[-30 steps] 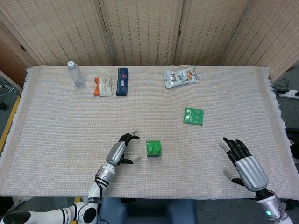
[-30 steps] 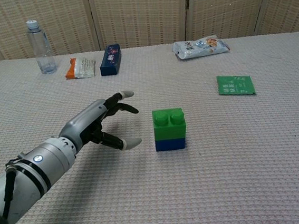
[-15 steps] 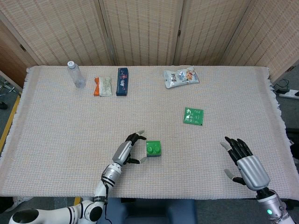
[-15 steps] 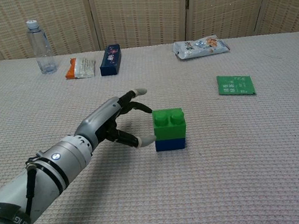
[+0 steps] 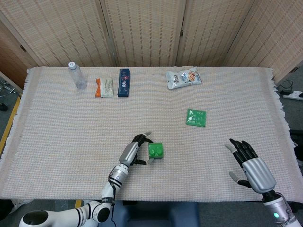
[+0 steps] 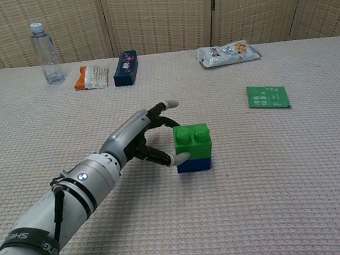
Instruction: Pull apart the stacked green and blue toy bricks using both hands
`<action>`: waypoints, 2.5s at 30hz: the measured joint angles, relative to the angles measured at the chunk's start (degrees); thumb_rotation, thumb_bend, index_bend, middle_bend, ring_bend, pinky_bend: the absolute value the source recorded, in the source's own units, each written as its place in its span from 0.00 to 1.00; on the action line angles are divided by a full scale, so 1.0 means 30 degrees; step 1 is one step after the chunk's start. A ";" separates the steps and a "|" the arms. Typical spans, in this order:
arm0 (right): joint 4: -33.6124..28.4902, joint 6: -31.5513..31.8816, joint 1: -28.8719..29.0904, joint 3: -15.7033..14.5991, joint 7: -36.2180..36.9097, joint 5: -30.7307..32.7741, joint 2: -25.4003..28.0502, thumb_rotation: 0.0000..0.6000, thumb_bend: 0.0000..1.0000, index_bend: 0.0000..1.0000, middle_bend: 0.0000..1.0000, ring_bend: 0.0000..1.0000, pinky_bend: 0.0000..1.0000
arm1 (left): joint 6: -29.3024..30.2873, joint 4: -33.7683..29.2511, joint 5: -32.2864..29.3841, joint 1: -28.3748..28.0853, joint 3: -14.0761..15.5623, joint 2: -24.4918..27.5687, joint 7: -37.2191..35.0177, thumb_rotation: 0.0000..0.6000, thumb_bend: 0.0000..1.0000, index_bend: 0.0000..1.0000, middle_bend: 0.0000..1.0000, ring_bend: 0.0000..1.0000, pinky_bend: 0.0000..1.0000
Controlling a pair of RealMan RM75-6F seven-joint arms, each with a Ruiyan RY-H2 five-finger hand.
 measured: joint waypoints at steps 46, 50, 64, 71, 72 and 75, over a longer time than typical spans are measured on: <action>0.0110 -0.2032 0.0836 -0.0113 0.0500 0.0404 -0.0160 1.00 0.36 0.00 0.00 0.00 0.00 | 0.3125 -0.5724 0.0650 0.2901 0.0591 0.3488 -0.2088 1.00 0.46 0.67 0.84 0.33 0.05; 0.0325 -0.2869 0.1244 -0.0110 0.0495 0.0557 -0.0372 1.00 0.36 0.00 0.00 0.00 0.00 | 0.3674 -0.7060 0.0957 0.3517 0.0841 0.4916 -0.2054 1.00 0.46 0.67 0.84 0.33 0.05; 0.1658 -0.4582 0.3298 -0.0054 0.4899 -0.0025 -0.1361 1.00 0.36 0.00 0.00 0.00 0.00 | 0.4142 -1.0641 0.0975 0.4320 0.0825 0.7710 -0.1846 1.00 0.46 0.68 0.84 0.33 0.05; 0.3013 -0.4990 0.4494 0.0113 0.9221 -0.0323 -0.2912 1.00 0.36 0.00 0.00 0.00 0.03 | 0.4401 -1.2478 0.0979 0.4614 0.0796 0.8887 -0.1456 1.00 0.46 0.68 0.84 0.33 0.05; 0.3157 -0.5104 0.4698 0.0151 0.9945 -0.0311 -0.3106 1.00 0.36 0.00 0.00 0.00 0.03 | 0.4436 -1.2664 0.0969 0.4662 0.0803 0.8993 -0.1463 1.00 0.46 0.68 0.84 0.33 0.05; 0.3573 -0.5655 0.5555 0.0344 1.2315 -0.0182 -0.3762 1.00 0.36 0.00 0.00 0.00 0.03 | 0.4453 -1.3210 0.0857 0.4818 0.0868 0.9385 -0.1574 1.00 0.46 0.68 0.85 0.33 0.05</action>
